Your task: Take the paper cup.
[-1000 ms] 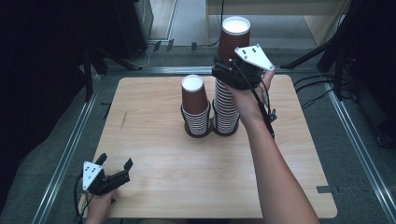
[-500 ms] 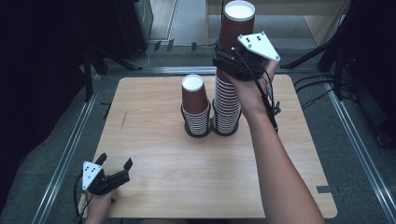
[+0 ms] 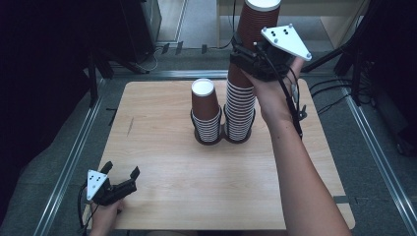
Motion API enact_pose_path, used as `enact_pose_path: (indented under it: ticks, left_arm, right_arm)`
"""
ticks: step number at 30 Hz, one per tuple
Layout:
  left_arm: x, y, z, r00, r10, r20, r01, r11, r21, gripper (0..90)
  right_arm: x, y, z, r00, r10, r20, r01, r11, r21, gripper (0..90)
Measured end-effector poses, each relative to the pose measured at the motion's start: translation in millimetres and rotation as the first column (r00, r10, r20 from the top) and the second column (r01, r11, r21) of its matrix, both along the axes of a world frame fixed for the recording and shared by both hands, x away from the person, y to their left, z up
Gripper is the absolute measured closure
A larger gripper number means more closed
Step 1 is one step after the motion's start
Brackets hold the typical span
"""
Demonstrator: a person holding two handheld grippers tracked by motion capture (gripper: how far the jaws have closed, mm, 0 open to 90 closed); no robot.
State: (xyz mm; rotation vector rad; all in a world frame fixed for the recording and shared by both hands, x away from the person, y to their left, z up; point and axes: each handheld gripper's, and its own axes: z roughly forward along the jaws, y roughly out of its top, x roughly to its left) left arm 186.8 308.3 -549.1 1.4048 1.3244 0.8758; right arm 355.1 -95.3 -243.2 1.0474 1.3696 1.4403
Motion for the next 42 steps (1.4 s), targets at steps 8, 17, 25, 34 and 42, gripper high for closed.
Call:
enact_pose_path:
  ticks: [8, 17, 25, 34, 42]
  left_arm:
    - [-0.2, 0.9, 0.4, 1.0000, -0.001, -0.005, 0.001, 1.0000, -0.002, 0.0]
    - [-0.4, -0.3, 0.5, 1.0000, -0.001, -0.003, 0.001, 1.0000, 0.000, 0.0]
    - [-0.6, 0.3, 0.7, 1.0000, 0.001, -0.006, -0.001, 1.0000, -0.005, 0.0]
    - [-0.8, -0.3, 0.6, 0.9999, 0.013, -0.001, -0.013, 0.9999, -0.003, 0.0]
    - [-1.0, -2.7, 0.6, 1.0000, 0.007, 0.002, -0.007, 0.9999, 0.016, 0.0]
  right_arm:
    - [-15.5, -8.7, 0.7, 0.9998, 0.008, 0.017, -0.008, 1.0000, -0.001, 12.3]
    - [-35.2, -21.1, -8.0, 0.9995, 0.023, 0.023, -0.022, 0.9997, -0.012, 12.2]
    - [-51.6, -31.7, -22.1, 0.9992, 0.035, 0.019, -0.035, 0.9993, -0.010, 12.1]
    - [-66.9, -40.7, -41.4, 0.9990, 0.045, 0.008, -0.045, 0.9989, -0.016, 12.0]
    - [-79.2, -46.0, -65.1, 0.9981, 0.061, -0.003, -0.061, 0.9968, -0.052, 11.9]
